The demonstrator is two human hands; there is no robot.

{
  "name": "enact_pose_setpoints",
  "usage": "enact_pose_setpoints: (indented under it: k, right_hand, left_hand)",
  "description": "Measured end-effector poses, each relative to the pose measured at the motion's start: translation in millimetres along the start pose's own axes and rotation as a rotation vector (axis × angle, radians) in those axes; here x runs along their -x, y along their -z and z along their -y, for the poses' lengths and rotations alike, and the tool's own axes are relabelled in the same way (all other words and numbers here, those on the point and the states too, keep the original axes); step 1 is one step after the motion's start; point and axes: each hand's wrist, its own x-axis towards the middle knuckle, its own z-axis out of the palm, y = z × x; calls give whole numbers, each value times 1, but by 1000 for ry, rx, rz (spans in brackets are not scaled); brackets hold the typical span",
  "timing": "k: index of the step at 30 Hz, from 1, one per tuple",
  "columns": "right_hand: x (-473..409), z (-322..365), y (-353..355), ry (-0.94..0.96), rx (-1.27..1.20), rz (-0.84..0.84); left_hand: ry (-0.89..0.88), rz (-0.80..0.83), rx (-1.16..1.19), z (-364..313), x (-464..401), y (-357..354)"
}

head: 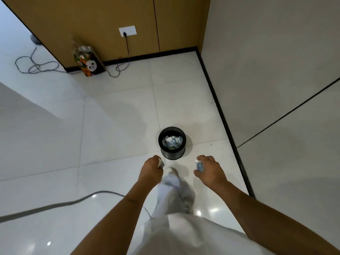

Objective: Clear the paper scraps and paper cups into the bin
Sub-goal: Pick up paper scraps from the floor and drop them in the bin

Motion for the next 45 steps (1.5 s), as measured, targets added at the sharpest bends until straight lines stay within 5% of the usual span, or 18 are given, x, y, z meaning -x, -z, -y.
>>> enact_pose_setpoints:
  k: [16, 31, 42, 45]
  right_hand:
    - [-217, 43, 45, -15, 14, 103]
    - [-391, -30, -58, 44, -51, 156]
    - [-430, -33, -100, 110, -38, 251]
    - [-442, -19, -110, 137, 205, 391]
  left_hand:
    - [188, 107, 46, -37, -227, 6]
    - [367, 161, 158, 22, -384, -155]
    - [518, 138, 77, 64, -338, -194]
    - [543, 123, 85, 66, -316, -190]
